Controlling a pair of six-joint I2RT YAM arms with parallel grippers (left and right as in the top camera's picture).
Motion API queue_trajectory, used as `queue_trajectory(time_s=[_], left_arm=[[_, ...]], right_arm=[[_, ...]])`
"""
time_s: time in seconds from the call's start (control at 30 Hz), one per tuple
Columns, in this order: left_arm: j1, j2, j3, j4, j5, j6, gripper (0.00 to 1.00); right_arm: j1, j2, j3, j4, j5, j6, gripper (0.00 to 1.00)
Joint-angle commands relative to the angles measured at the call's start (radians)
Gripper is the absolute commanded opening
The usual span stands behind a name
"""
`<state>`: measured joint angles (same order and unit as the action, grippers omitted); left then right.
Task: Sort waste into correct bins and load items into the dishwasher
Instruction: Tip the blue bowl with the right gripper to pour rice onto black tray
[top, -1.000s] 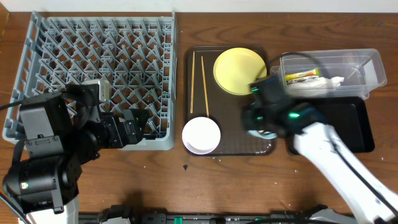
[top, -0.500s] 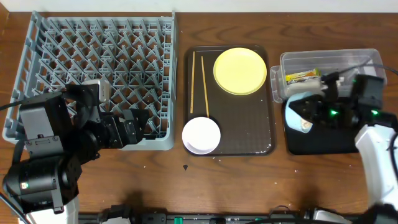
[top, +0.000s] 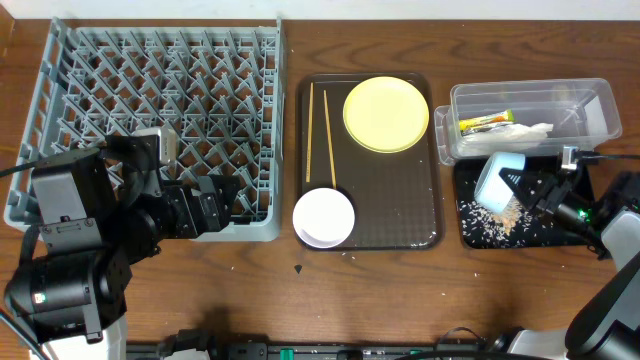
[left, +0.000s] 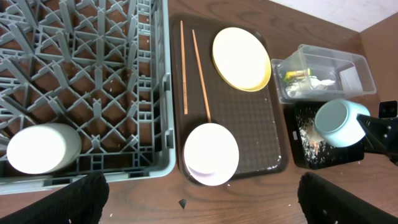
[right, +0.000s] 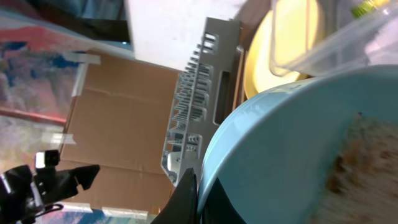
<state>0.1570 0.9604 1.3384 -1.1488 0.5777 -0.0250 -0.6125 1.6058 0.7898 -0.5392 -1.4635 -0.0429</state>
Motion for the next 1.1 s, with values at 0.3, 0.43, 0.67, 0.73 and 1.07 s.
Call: queue_trajectory(time_s=[0.3, 0.43, 0.67, 0.73, 1.07], left_arm=[[0.003, -0.001, 0.016, -0.002, 0.017, 0.014, 0.98], [0.003, -0.001, 0.016, -0.002, 0.017, 0.014, 0.98], [0.003, -0.001, 0.016, -0.002, 0.017, 0.014, 0.98], [0.003, -0.001, 0.016, -0.002, 0.017, 0.014, 0.98], [0.003, -0.001, 0.016, -0.002, 0.017, 0.014, 0.98]], right_arm=[[-0.010, 0.002, -0.002, -0.023, -0.080, -0.105, 0.01], [-0.011, 0.002, -0.002, -0.035, -0.023, -0.077, 0.01], [-0.020, 0.000, -0.003, -0.005, -0.084, -0.054, 0.01], [-0.022, 0.000, -0.001, 0.027, 0.044, -0.036, 0.01], [-0.028, -0.018, -0.003, -0.066, -0.079, -0.120, 0.01]])
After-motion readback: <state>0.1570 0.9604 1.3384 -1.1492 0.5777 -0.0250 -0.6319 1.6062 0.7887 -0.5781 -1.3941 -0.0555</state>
